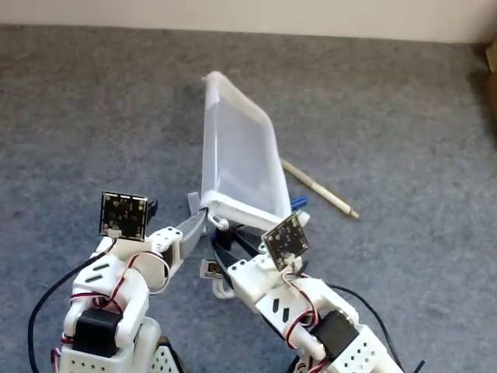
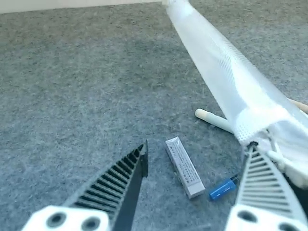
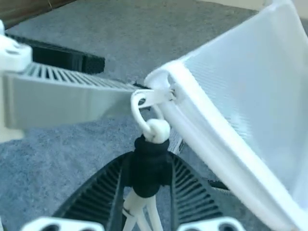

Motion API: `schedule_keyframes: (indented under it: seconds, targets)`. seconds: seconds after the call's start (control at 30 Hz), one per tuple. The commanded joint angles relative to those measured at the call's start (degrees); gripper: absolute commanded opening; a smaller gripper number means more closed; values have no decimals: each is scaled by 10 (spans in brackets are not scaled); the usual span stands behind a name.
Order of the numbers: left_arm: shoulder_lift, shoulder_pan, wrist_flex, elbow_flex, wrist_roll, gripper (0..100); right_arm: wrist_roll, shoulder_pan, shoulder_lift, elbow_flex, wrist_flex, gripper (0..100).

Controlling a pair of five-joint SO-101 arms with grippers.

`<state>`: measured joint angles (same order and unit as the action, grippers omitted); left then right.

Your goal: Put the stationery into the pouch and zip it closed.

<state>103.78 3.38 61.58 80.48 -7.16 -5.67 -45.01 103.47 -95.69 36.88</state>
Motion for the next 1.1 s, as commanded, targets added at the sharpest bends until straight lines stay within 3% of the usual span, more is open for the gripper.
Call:
schedule_keyframes:
  seconds: [0.0,0.43,0.83,1.07]
  targets:
    - [5,-5,3,-29,-4,289,10,3,15,-7,23,4]
    - [3,51,18,-25,-2,289,51,2,15,-7,26,4]
    - [3,46,-25,21,-2,283,53,2,16,-7,62,4]
    - [3,46,-27,21,26,143,53,5,17,-7,62,4]
